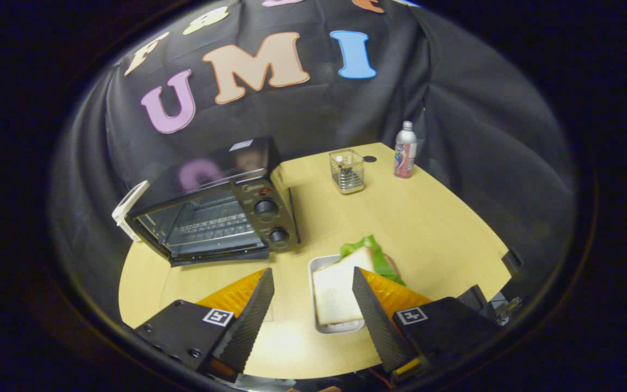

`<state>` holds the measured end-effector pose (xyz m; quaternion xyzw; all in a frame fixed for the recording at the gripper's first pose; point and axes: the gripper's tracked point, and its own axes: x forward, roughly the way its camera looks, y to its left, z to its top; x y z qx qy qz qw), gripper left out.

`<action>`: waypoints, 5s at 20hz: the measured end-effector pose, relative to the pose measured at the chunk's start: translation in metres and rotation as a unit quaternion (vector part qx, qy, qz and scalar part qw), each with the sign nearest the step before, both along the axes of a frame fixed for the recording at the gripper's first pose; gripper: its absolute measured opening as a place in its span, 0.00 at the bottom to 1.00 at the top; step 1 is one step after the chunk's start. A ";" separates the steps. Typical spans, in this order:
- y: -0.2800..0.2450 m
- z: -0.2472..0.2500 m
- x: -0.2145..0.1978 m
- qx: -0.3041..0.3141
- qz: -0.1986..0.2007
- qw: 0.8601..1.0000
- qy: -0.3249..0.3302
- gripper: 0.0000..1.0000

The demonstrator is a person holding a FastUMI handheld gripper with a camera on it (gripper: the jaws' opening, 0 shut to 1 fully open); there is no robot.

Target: Open the toaster oven, put the food inside, and close the toaster oven door.

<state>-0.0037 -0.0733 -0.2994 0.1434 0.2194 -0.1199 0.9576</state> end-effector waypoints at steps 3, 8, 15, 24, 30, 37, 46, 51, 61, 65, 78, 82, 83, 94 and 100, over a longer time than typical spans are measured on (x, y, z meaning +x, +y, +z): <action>-0.034 -0.007 -0.006 0.016 0.003 1.000 -0.001 0.93; -0.056 -0.027 -0.003 0.067 0.029 0.997 -0.001 0.91; -0.048 -0.064 0.009 0.136 0.061 0.989 0.009 0.89; -0.033 -0.079 0.024 0.231 0.051 0.971 -0.021 0.58; -0.028 -0.074 0.017 0.278 0.018 0.959 -0.048 0.39; -0.017 -0.033 0.005 0.326 -0.016 0.939 -0.109 0.39; 0.049 -0.004 0.016 0.417 -0.071 0.887 -0.186 0.39; 0.117 0.007 0.050 0.441 -0.079 0.869 -0.210 0.38; 0.210 0.014 0.141 0.449 -0.110 0.858 -0.226 0.39; 0.228 0.005 0.169 0.435 -0.111 0.866 -0.219 0.38; 0.221 0.004 0.222 0.279 -0.066 0.939 -0.189 0.44; 0.210 -0.001 0.230 0.197 -0.052 0.965 -0.162 0.52; 0.204 -0.003 0.229 0.181 -0.059 0.969 -0.156 0.57; 0.177 0.005 0.203 -0.030 -0.069 0.993 -0.087 1.00; 0.197 0.033 0.160 -0.029 -0.055 0.993 -0.105 1.00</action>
